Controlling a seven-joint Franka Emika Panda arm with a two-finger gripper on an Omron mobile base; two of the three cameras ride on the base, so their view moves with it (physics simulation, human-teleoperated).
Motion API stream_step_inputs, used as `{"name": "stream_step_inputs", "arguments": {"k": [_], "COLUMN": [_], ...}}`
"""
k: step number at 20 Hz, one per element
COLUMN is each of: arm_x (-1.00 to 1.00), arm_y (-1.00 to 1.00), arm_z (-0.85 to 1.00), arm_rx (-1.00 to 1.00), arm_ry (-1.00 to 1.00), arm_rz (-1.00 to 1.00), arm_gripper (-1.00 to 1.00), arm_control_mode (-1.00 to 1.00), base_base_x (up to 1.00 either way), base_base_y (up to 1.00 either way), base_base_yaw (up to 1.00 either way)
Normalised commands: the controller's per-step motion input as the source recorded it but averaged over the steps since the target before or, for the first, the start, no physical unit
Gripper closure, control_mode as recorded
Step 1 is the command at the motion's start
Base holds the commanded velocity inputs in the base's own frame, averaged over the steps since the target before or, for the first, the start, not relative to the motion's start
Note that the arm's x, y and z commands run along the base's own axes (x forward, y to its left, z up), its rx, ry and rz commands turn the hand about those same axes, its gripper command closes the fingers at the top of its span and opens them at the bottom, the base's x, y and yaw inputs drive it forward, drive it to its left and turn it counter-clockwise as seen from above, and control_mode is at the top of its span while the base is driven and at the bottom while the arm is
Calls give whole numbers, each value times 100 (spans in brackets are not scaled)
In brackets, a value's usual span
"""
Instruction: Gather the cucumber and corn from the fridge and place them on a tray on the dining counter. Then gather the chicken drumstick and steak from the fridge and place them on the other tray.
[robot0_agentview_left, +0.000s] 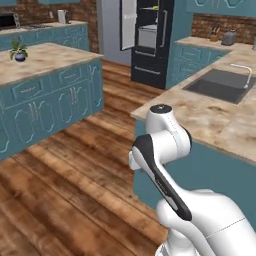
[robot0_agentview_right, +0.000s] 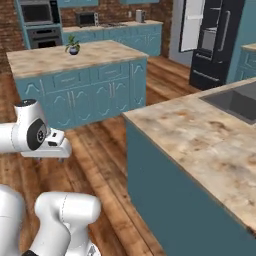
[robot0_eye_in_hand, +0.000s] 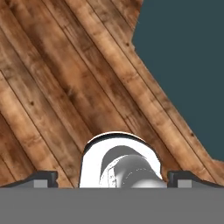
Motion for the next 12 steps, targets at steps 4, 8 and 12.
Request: {"name": "stream_step_inputs", "arguments": {"k": [4, 8, 12], "arm_x": [0, 0, 0], "arm_y": [0, 0, 0], "arm_z": [0, 0, 0], "arm_rx": [0, 0, 0], "arm_ry": [0, 0, 0], "arm_rz": [0, 0, 0], "arm_gripper": [-100, -100, -100], "arm_control_mode": [100, 100, 100], "base_base_x": [100, 100, 100], "base_base_y": [100, 100, 100], "base_base_yaw": [-43, -40, -40]}}
